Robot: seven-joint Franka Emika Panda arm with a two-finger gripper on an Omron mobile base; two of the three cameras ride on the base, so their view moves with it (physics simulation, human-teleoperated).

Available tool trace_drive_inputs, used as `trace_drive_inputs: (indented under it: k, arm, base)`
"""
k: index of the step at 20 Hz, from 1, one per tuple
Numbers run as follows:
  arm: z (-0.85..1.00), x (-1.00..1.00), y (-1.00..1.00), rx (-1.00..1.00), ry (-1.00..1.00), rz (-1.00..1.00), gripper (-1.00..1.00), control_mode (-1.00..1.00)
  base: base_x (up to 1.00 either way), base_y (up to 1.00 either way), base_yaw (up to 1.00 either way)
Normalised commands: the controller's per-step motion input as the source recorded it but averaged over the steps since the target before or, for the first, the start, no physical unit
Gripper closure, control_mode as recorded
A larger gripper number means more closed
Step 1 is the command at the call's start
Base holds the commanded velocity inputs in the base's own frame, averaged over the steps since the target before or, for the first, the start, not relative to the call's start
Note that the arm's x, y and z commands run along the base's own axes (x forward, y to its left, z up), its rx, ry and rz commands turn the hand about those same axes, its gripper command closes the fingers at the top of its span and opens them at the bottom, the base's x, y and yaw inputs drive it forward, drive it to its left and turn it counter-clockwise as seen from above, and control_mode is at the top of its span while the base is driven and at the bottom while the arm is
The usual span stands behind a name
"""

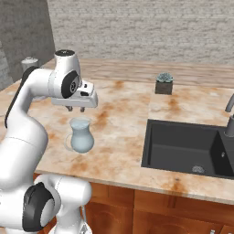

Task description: Place the pitcher and cup on the dining counter for serving.

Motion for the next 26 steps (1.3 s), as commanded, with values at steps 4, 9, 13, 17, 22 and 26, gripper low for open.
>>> trace_drive_inputs:
  k: [4,9,13,17,22,26]
  arm:
    - [-0.01,0.0,0.0,0.0,-0.03,0.0,-1.0,-1.0]
    - [0.0,-0.07,0.05,0.0,-0.02,0.0,-1.0,-1.0]
    - [-0.43,-0.41,0.49,-0.08,0.0,-0.1,-1.0,-1.0]
    - [-0.92,-0.08,0.58,-0.07,0.13,-0.24,-1.0,-1.0]
    - [-0.8,0.0,0.36,0.0,0.05,-0.32,-1.0,-1.0]
    - [-0.48,0.0,0.28,0.0,0.0,-0.27,-1.0,-1.0]
  base:
    - [0.0,0.0,0.0]
    - [0.0,0.0,0.0]
    - [0.0,0.0,0.0]
    - [0.0,0.0,0.0]
    - [0.0,0.0,0.0]
    - [0.0,0.0,0.0]
